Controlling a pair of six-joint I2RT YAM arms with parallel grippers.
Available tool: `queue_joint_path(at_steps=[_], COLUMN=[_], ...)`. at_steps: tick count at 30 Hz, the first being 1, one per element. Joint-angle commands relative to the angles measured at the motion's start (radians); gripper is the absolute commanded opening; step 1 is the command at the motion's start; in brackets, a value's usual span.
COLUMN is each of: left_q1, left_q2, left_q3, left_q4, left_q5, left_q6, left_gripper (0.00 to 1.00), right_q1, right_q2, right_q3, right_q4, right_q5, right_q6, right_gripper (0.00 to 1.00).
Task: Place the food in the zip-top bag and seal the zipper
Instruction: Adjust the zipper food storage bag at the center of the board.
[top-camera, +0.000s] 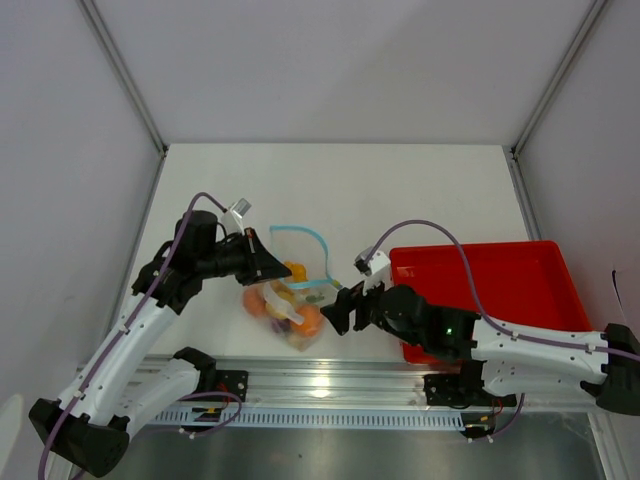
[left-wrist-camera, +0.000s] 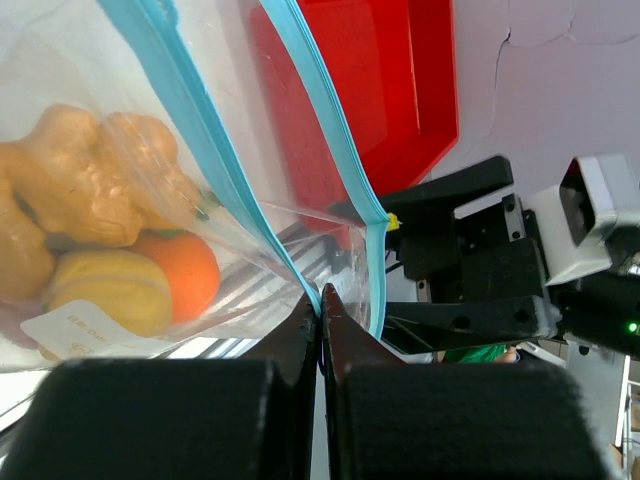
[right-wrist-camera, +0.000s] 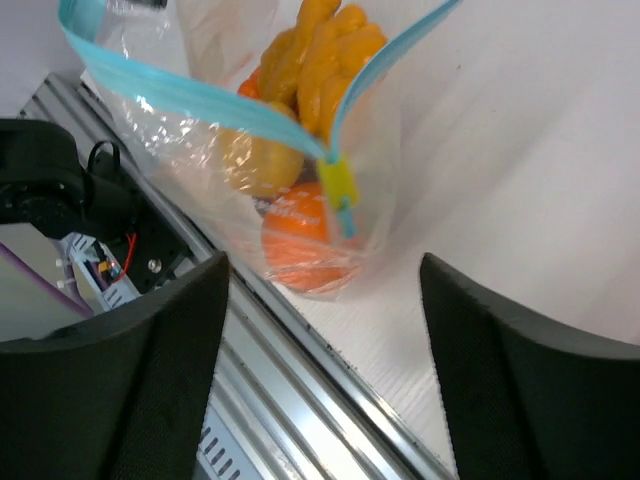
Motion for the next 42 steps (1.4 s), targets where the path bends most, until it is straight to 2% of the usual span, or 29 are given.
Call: queue_joint_path(at_steps=[1, 6, 11, 15, 18, 21, 22, 24, 25, 28, 29, 34, 42], left_q1=[0.004, 0.004, 0.004, 0.004, 0.004, 0.004, 0.004, 0.004, 0.004, 0.004, 0.004, 0.004, 0.004], left_q2=[-0.022, -0.030, -0.031, -0.030, -0.025, -0.024, -0.024, -0.025, -0.024, -0.019, -0.019, -0.017, -0.053], left_q3=[0.041, 0.033, 0.039, 0.048, 0.050, 0.047, 0.044, 0.042, 0.041, 0.041, 0.041, 0.036, -0.044], left_q4=[0.019, 0.026, 0.022, 0.014, 0.017, 0.019, 0.019, 0.017, 0.017, 0.013, 0.011, -0.023, -0.035], left_q5=[0.021, 0.031, 0.043, 0.049, 0.055, 0.058, 0.060, 0.058, 0.055, 0.052, 0.049, 0.003, -0.038], left_q6=[-0.004, -0.014, -0.015, -0.010, -0.010, -0.010, -0.010, -0.006, -0.004, 0.003, 0.006, 0.049, 0.074], left_gripper=[0.01, 0.01, 0.01, 0.01, 0.01, 0.01, 0.00, 0.00, 0.01, 0.01, 0.01, 0.01, 0.00], right_q1=[-0.051, -0.115, -0.148, -0.159, -0.159, -0.161, -0.164, -0.168, -0.176, -0.196, -0.199, -0.248, -0.363], right_q2=[-0.077, -0.019, 0.083, 0.140, 0.158, 0.147, 0.143, 0.127, 0.123, 0.097, 0.078, 0.009, -0.006], right_q3=[-0.031, -0.036, -0.018, -0.024, -0.032, -0.044, -0.047, -0.055, -0.058, -0.074, -0.084, -0.098, -0.084], right_q4=[0.055, 0.189, 0.276, 0.335, 0.358, 0.375, 0.379, 0.378, 0.373, 0.355, 0.349, 0.297, 0.303], right_q5=[0.038, -0.118, -0.163, -0.204, -0.204, -0.183, -0.180, -0.175, -0.174, -0.166, -0.158, -0.158, -0.328], right_q6=[0.048, 0.011, 0.003, 0.025, 0.029, 0.023, 0.022, 0.022, 0.022, 0.026, 0.029, 0.019, -0.038], right_gripper=[0.80, 0.84, 0.84, 0.78, 0.71, 0.56, 0.37, 0.26, 0.16, 0.03, 0.00, 0.00, 0.00])
